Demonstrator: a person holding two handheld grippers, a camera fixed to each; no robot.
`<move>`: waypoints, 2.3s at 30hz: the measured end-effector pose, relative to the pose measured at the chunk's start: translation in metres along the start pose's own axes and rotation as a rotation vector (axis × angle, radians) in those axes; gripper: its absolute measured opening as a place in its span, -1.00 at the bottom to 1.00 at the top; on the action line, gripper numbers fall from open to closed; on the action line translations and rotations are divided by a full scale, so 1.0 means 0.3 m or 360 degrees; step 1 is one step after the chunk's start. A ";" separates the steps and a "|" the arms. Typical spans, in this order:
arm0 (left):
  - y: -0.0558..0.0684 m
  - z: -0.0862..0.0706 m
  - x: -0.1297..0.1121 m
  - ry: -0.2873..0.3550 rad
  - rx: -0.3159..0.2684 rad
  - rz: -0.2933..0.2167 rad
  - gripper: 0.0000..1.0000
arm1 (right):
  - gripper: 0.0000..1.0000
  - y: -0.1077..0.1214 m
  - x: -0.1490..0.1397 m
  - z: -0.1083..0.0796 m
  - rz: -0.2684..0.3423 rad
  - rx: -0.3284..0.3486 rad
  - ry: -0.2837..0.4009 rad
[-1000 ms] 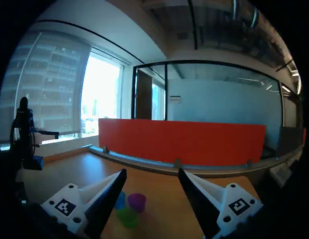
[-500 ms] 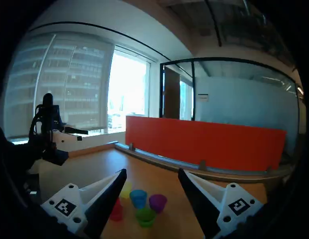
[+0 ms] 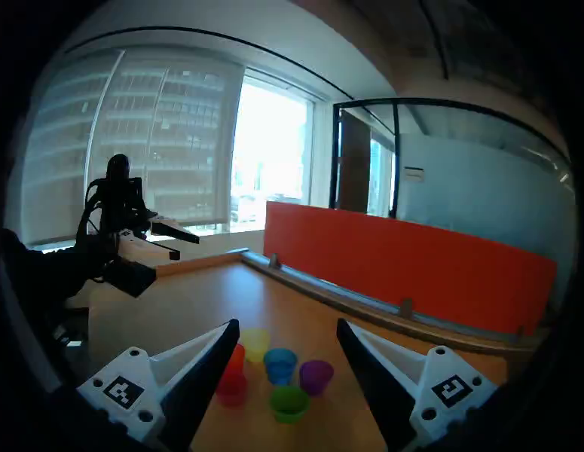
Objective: Pour water
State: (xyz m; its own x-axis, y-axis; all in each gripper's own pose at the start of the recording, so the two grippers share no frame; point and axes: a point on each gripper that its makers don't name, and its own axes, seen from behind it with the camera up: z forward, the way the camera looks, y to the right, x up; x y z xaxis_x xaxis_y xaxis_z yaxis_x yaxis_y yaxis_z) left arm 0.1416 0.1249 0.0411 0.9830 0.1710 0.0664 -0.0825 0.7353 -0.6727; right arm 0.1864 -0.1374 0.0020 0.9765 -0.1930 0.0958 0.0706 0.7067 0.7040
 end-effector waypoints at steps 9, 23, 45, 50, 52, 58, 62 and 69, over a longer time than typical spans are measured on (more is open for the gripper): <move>-0.009 0.063 -0.062 -0.0114 -0.0088 0.0005 0.96 | 1.00 -0.030 -0.086 0.033 -0.0032 0.0108 -0.0190; 0.001 0.156 -0.136 -0.0254 -0.0210 0.0057 0.96 | 1.00 -0.039 -0.175 0.074 -0.0039 0.0208 -0.0341; 0.034 0.280 -0.303 -0.0470 -0.0360 0.0134 0.96 | 1.00 -0.051 -0.341 0.123 -0.0092 0.0282 -0.0510; 0.036 0.307 -0.333 -0.0506 -0.0393 0.0142 0.96 | 1.00 -0.041 -0.379 0.139 -0.0100 0.0282 -0.0527; 0.034 0.317 -0.346 -0.0524 -0.0403 0.0150 0.96 | 1.00 -0.039 -0.398 0.146 -0.0100 0.0281 -0.0534; 0.031 0.351 -0.394 -0.0594 -0.0434 0.0167 0.96 | 1.00 -0.037 -0.451 0.168 -0.0095 0.0283 -0.0555; 0.031 0.372 -0.431 -0.0640 -0.0451 0.0187 0.96 | 1.00 -0.034 -0.485 0.180 -0.0099 0.0283 -0.0573; 0.039 0.414 -0.491 -0.0711 -0.0476 0.0227 0.96 | 1.00 -0.028 -0.527 0.195 -0.0121 0.0285 -0.0595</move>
State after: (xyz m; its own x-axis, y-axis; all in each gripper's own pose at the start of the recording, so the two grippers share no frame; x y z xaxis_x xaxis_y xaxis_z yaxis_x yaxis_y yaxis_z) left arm -0.0245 0.1899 0.1150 0.7950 0.5646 0.2215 -0.0958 0.4775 -0.8734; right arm 0.0195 -0.1526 0.0222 0.8264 -0.4970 0.2646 0.0706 0.5577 0.8270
